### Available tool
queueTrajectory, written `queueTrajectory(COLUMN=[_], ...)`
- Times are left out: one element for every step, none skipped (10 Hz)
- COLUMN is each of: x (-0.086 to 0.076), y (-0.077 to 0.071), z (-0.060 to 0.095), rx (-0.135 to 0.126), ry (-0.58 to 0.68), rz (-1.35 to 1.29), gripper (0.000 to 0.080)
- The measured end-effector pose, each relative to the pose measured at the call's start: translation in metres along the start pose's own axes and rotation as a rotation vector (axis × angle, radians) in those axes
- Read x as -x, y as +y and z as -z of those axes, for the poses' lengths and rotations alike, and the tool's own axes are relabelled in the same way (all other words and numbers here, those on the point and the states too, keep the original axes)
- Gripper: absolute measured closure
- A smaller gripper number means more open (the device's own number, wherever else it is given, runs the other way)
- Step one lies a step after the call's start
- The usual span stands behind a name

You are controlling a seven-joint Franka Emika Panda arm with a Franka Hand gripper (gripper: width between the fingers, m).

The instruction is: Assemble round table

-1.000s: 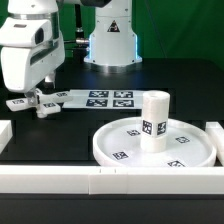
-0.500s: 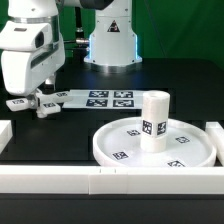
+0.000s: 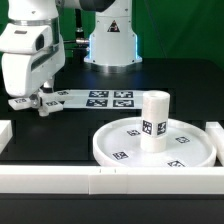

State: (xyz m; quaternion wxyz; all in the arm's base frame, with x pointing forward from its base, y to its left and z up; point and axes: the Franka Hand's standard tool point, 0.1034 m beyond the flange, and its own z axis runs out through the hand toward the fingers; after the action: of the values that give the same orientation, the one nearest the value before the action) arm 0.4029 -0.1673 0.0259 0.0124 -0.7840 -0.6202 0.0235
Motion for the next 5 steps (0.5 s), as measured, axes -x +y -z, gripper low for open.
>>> queueTrajectory(x=[0.000,0.000,0.000,-0.003,-0.006], y=[0.000,0.000,0.002,0.002,0.002], z=[0.000,0.001,0.005,0.011,0.017], rx=[0.000,-0.001,0.004,-0.002,-0.012], ry=[0.000,0.000,0.000,0.003,0.006], rz=[0.000,-0.001,-0.003,-0.017,-0.040], gripper=[0.0357,0.0357,0.0357,0.0357,0.0357])
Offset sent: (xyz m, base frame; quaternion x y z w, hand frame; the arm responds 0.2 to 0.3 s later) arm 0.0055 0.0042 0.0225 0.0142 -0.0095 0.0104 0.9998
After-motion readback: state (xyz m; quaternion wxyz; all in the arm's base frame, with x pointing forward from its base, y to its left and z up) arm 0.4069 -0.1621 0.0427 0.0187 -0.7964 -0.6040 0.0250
